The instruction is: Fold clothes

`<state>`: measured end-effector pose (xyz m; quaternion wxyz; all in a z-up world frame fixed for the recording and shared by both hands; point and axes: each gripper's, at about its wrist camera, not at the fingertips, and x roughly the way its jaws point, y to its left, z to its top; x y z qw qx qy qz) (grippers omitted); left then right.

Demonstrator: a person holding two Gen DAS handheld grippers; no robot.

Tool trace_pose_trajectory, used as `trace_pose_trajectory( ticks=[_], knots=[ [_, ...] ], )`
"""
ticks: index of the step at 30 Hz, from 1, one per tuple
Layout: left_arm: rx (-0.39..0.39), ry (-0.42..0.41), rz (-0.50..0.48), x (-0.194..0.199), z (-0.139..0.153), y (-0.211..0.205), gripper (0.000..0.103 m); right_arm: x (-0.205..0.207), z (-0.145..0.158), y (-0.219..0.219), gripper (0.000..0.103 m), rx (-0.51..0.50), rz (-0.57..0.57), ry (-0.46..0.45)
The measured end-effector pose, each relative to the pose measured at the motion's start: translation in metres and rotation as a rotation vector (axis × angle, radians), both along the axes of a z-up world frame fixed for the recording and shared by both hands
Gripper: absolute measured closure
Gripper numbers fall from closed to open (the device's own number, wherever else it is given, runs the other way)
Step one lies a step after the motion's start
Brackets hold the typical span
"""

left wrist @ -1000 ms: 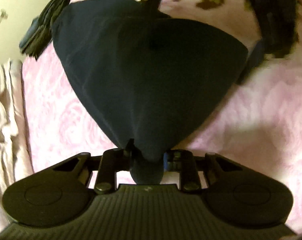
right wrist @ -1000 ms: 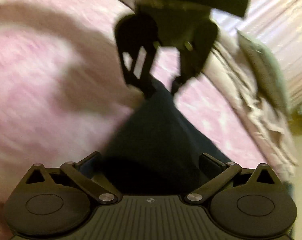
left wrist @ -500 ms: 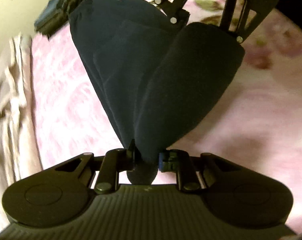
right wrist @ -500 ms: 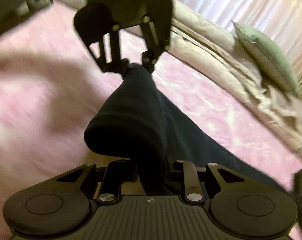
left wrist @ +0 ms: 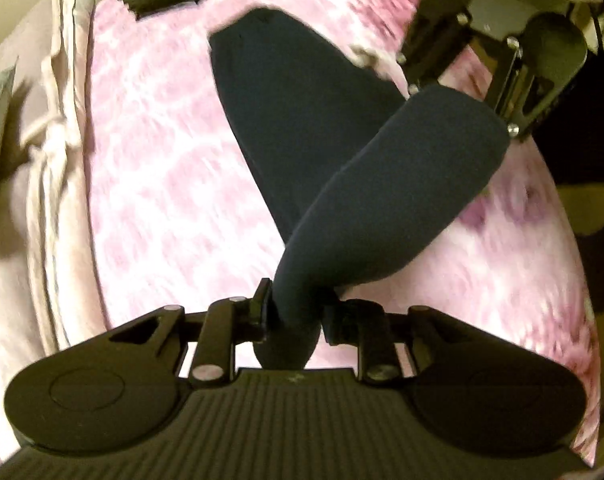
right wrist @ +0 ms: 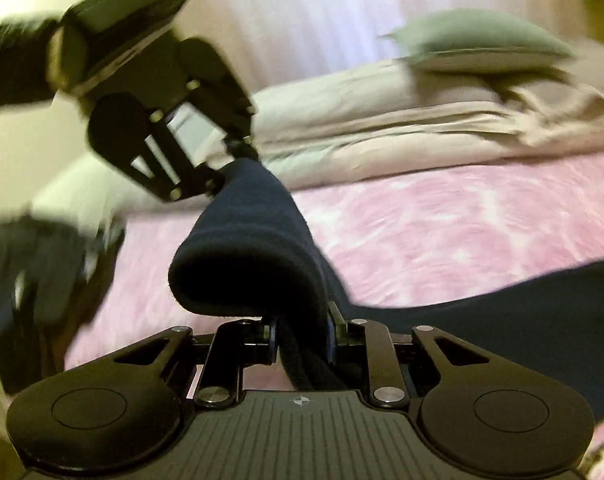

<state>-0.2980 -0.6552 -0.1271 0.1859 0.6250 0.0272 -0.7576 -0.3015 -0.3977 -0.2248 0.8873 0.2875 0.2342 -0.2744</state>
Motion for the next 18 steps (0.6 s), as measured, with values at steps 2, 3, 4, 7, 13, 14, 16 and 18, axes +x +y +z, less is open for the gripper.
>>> trace_pose_trajectory(
  ticks=[2,3,4,7,13,14,16,18],
  knots=[
    [-0.018,0.017,-0.017,-0.034,0.011,-0.035,0.076,-0.033,0.003,-0.025,0.082,0.042,-0.069,-0.053],
    [-0.029,0.023,-0.029,-0.051,0.013,-0.053,0.075,-0.048,0.001,-0.035,0.082,0.063,-0.101,-0.074],
    [-0.041,0.03,-0.04,-0.069,0.015,-0.071,0.071,-0.065,-0.002,-0.045,0.082,0.089,-0.142,-0.099],
    [-0.07,0.062,-0.034,-0.109,0.008,-0.109,0.064,-0.11,-0.032,-0.072,0.082,0.199,-0.254,-0.165],
    [-0.022,0.166,0.109,-0.172,-0.039,-0.191,0.062,-0.195,-0.106,-0.125,0.081,0.447,-0.467,-0.291],
    [0.004,0.163,0.133,-0.175,-0.053,-0.196,0.062,-0.21,-0.118,-0.134,0.081,0.489,-0.502,-0.312],
    [0.056,0.157,0.18,-0.182,-0.08,-0.205,0.062,-0.238,-0.143,-0.152,0.081,0.572,-0.573,-0.354],
    [0.104,0.152,0.222,-0.186,-0.105,-0.212,0.062,-0.253,-0.154,-0.162,0.081,0.615,-0.584,-0.384]
  ],
)
